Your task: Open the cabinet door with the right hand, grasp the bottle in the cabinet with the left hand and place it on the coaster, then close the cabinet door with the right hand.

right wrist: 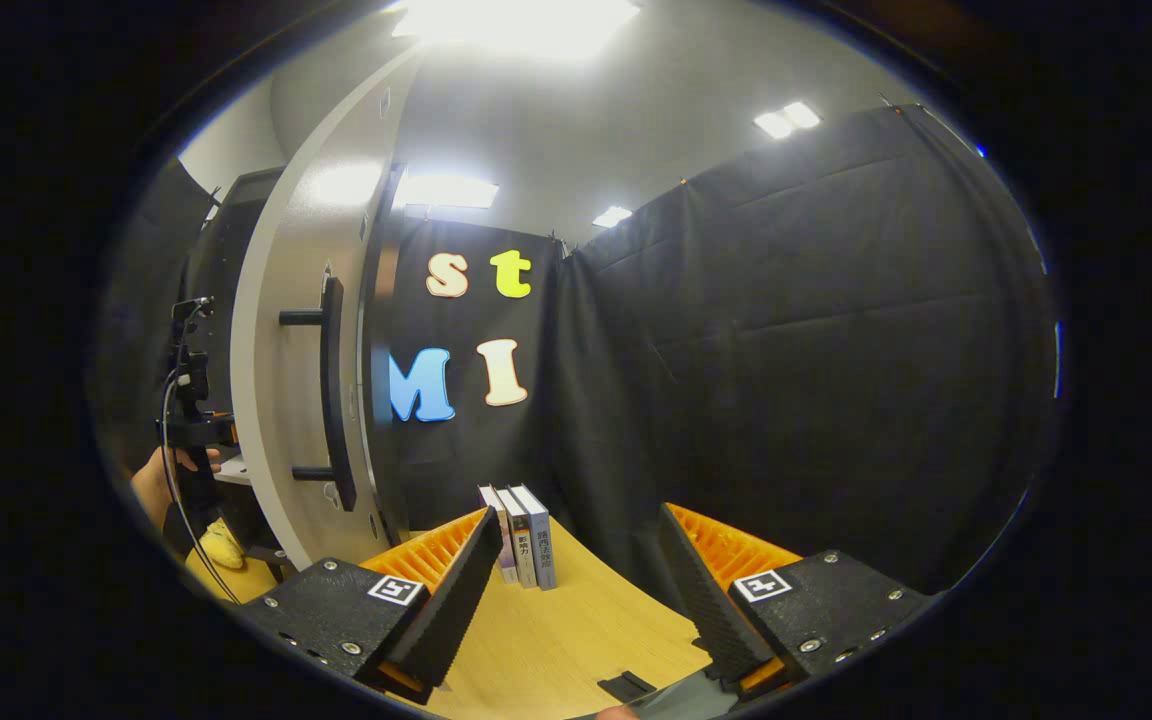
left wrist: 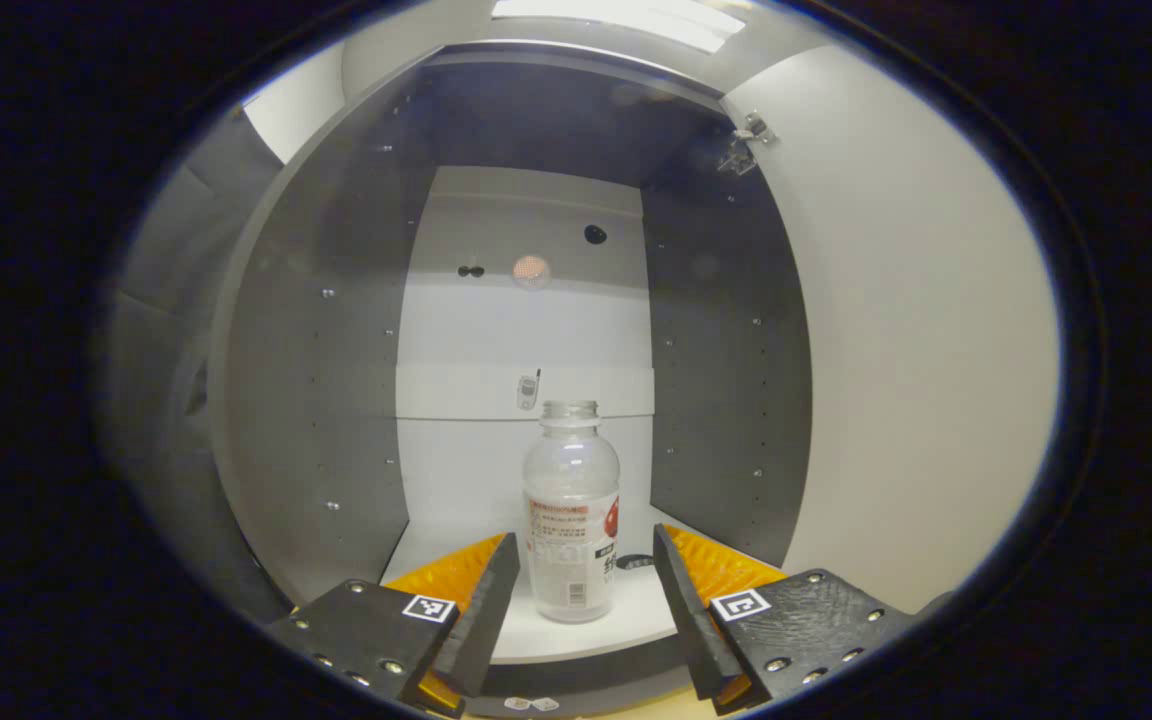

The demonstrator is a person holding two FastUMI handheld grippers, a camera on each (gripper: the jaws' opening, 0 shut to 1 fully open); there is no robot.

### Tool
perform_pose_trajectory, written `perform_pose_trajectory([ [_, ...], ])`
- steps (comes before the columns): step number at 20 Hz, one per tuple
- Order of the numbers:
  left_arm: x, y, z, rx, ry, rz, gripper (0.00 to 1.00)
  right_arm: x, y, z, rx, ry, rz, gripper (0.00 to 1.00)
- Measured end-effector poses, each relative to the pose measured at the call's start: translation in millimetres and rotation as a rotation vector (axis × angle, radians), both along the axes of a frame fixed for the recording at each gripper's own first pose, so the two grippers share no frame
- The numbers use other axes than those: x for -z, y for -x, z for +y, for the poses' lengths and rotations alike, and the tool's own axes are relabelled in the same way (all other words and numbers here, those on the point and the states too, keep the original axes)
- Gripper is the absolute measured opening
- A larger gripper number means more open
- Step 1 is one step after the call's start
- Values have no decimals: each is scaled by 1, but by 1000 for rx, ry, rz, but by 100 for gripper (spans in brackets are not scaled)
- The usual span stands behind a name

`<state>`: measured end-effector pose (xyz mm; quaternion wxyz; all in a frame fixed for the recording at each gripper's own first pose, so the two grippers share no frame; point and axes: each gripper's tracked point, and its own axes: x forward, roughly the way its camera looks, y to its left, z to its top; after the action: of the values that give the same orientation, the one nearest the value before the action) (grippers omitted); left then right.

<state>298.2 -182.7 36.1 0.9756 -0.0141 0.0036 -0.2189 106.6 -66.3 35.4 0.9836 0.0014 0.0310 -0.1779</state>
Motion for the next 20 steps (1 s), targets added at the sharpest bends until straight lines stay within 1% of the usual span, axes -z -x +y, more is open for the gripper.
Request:
perform_pose_trajectory([
  [1, 2, -7, -1, -4, -7, -5, 77, 0, 0, 0, 7, 2, 2, 96],
  [2, 4, -14, -2, -11, -11, -10, 77, 0, -1, 0, 14, 4, 5, 94],
  [3, 7, -21, -3, -19, -15, -7, 77, 0, -1, 0, 22, 5, 7, 96],
  [7, 18, -39, -12, -18, -29, 12, 77, 3, -4, 1, 40, 9, 22, 96],
  [12, 27, -56, -17, -29, -16, 46, 77, 6, -2, 2, 44, 20, 38, 96],
  [13, 28, -57, -18, -28, -13, 45, 82, 6, -2, 3, 42, 18, 38, 97],
  [14, 25, -56, -18, -29, -11, 43, 82, 7, -3, 4, 38, 14, 38, 97],
  [15, 27, -55, -19, -24, -8, 48, 70, 8, -3, 4, 33, 10, 38, 96],
  [16, 26, -54, -18, -21, -1, 51, 64, 10, -4, 5, 26, 6, 40, 96],
  [17, 24, -51, -17, -19, 14, 52, 77, 11, -4, 6, 19, 4, 41, 96],
  [18, 20, -48, -15, -18, 27, 50, 71, 12, -4, 7, 10, 2, 41, 96],
  [20, 10, -38, -9, -28, 37, 33, 70, 13, -2, 7, -11, 0, 36, 97],
])
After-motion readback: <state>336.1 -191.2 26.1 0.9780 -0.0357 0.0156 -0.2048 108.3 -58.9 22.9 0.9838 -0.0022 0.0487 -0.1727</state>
